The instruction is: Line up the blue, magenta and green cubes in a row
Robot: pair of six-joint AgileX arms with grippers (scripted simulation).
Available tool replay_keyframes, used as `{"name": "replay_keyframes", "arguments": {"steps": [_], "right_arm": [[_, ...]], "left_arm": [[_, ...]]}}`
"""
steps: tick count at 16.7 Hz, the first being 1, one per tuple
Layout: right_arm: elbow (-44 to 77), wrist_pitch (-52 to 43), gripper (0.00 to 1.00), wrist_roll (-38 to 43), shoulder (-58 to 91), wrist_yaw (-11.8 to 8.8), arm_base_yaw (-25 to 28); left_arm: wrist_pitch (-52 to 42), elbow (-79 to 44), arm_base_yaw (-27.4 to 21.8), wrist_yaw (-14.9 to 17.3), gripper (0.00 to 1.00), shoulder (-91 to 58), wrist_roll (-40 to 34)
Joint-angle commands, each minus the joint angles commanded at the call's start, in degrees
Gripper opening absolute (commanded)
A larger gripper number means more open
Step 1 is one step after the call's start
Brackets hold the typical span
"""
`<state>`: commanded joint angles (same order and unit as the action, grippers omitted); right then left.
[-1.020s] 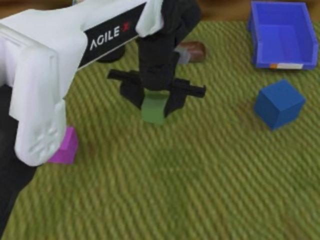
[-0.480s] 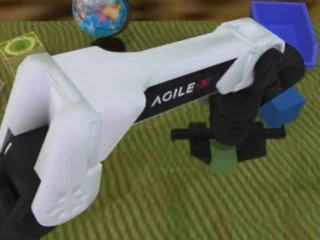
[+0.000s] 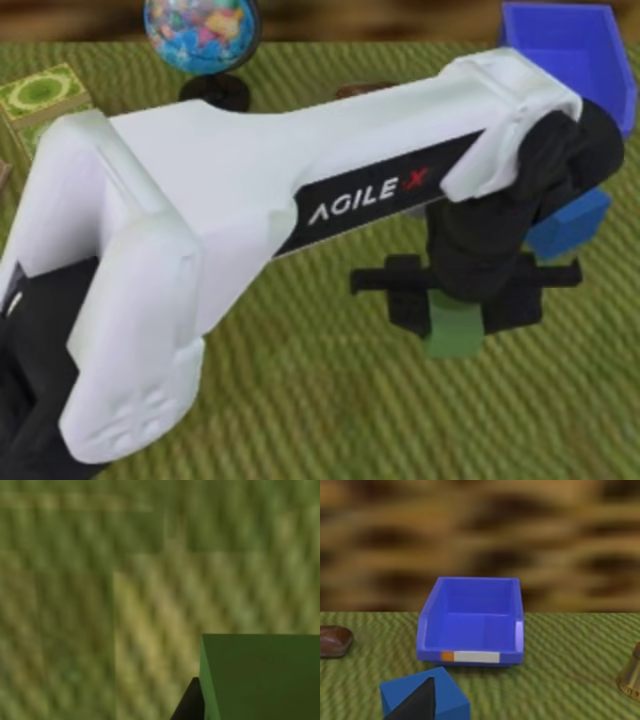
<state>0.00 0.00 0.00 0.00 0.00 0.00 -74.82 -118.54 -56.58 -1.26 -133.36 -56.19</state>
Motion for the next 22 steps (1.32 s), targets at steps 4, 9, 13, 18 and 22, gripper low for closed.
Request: {"name": "replay_keyframes", "arguments": {"steps": [4,9,13,18,22], "right_arm": [[0.0,0.0,1.0,0.0,0.0,0.0,0.0],[0.0,0.0,1.0,0.0,0.0,0.0,0.0],[0.0,0.0,1.0,0.0,0.0,0.0,0.0],[0.0,0.0,1.0,0.0,0.0,0.0,0.0],[0.0,0.0,1.0,0.0,0.0,0.0,0.0]], "left_arm": [[8.2,6.6,0.1,-0.1,0.0,-1.1,0.0],[13.3,11.1,0.1,0.1,0.0,-2.0,0.0],[13.3,11.1,0.1,0.1,0.15,-2.0,0.0],[13.3,11.1,0.1,0.1,0.53,-2.0,0.0],[13.3,11.1,0.1,0.1,0.83,-2.0,0.0]]}}
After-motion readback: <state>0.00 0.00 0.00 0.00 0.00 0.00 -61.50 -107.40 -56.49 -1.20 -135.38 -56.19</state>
